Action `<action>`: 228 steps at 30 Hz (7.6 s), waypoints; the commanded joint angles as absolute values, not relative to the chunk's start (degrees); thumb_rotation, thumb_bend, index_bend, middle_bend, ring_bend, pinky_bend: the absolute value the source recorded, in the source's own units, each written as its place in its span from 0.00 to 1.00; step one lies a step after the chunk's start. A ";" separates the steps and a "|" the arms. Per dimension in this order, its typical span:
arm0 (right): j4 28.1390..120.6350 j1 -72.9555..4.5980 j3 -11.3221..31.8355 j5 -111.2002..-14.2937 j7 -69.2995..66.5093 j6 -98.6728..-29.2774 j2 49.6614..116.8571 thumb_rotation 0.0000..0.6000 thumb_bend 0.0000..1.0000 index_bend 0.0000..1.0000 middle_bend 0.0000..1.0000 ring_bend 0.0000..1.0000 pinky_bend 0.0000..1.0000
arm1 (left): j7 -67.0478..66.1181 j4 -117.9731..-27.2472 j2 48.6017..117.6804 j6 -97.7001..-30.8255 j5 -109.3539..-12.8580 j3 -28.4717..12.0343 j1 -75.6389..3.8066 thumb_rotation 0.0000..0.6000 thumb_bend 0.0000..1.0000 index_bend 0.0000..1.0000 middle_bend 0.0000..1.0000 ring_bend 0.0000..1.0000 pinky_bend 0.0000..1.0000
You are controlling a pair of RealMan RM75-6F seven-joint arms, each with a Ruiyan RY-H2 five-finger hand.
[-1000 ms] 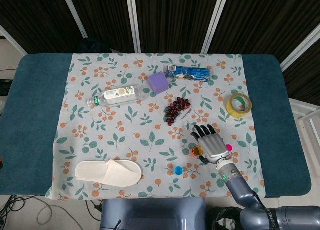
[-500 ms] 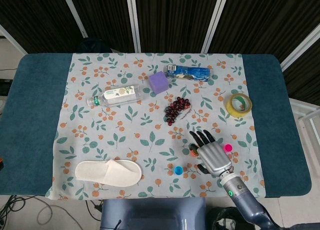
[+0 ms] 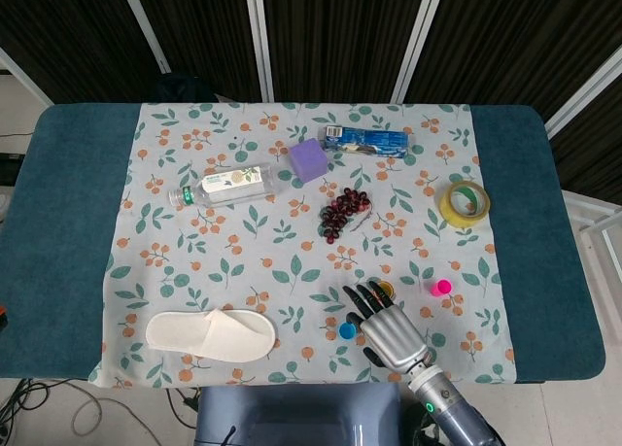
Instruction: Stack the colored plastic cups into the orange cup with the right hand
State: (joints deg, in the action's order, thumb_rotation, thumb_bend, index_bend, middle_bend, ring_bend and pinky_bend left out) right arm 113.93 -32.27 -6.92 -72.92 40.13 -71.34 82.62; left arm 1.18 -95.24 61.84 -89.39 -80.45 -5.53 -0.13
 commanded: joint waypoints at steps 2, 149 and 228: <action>111.75 -32.01 -5.00 -71.63 41.34 -70.67 85.42 1.00 0.36 0.36 0.00 0.00 0.00 | 1.32 -95.25 61.79 -89.43 -80.40 -5.59 -0.12 1.00 0.82 0.10 0.00 0.00 0.10; 108.73 -39.48 4.89 -48.08 36.42 -62.47 75.86 1.00 0.36 0.14 0.00 0.00 0.00 | 0.53 -95.16 62.01 -89.29 -79.75 -5.88 -0.24 1.00 0.82 0.10 0.00 0.00 0.11; 95.77 -31.37 3.60 -51.26 24.87 -60.68 75.29 1.00 0.36 0.43 0.00 0.00 0.00 | -0.01 -95.55 62.02 -89.44 -79.77 -5.78 -0.12 1.00 0.82 0.10 0.00 0.00 0.14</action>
State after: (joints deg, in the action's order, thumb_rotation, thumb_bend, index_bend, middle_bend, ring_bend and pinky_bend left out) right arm 95.79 -31.37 3.58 -51.28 24.85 -60.69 75.28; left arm -0.01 -95.56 62.02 -89.45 -79.77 -5.79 -0.12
